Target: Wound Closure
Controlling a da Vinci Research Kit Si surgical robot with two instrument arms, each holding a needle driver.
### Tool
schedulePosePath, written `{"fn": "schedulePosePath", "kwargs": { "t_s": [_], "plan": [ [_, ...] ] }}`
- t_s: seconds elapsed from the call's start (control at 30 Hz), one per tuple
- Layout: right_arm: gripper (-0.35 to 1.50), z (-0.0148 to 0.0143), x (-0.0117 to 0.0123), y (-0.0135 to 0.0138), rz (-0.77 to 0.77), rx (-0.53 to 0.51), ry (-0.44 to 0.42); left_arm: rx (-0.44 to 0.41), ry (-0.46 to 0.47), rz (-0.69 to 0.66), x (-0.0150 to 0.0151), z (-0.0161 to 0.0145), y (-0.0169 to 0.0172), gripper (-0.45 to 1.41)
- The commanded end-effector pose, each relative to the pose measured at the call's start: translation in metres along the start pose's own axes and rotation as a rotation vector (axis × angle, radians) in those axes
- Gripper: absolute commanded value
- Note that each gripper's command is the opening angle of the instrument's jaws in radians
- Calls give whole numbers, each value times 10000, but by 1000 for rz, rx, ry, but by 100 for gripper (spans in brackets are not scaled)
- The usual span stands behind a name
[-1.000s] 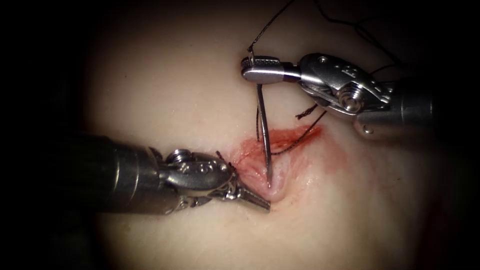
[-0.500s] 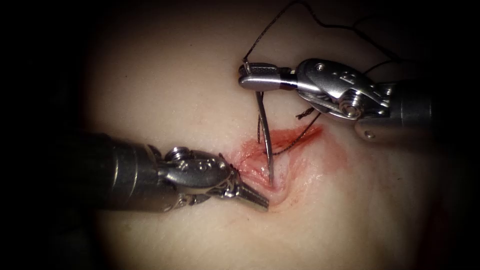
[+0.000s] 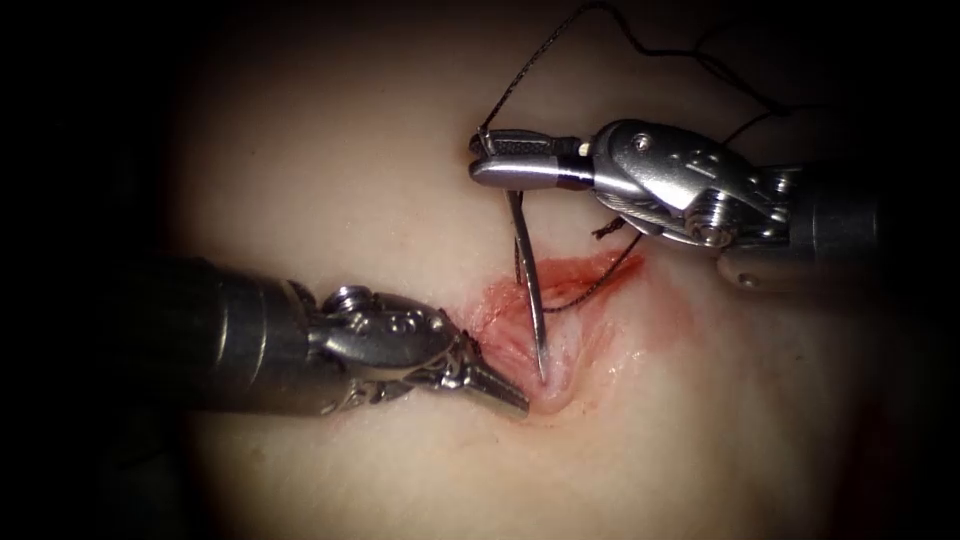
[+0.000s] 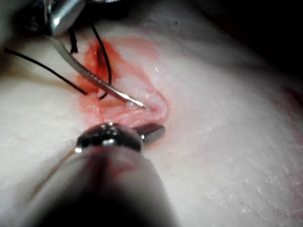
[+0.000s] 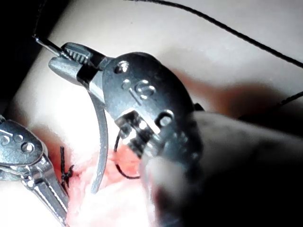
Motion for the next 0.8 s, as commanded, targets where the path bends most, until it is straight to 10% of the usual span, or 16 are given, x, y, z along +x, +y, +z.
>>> {"fn": "schedulePosePath", "kwargs": {
  "t_s": [0.03, 0.8],
  "plan": [
    [-35, 9, 4, 6, -32, -2, 4, -3, -1, 0, -1, 5, -2, -45],
    [-35, 14, 51, 6, -363, -37, 23, -43, -71, -97, -13, 28, 0, -37]
  ]
}}
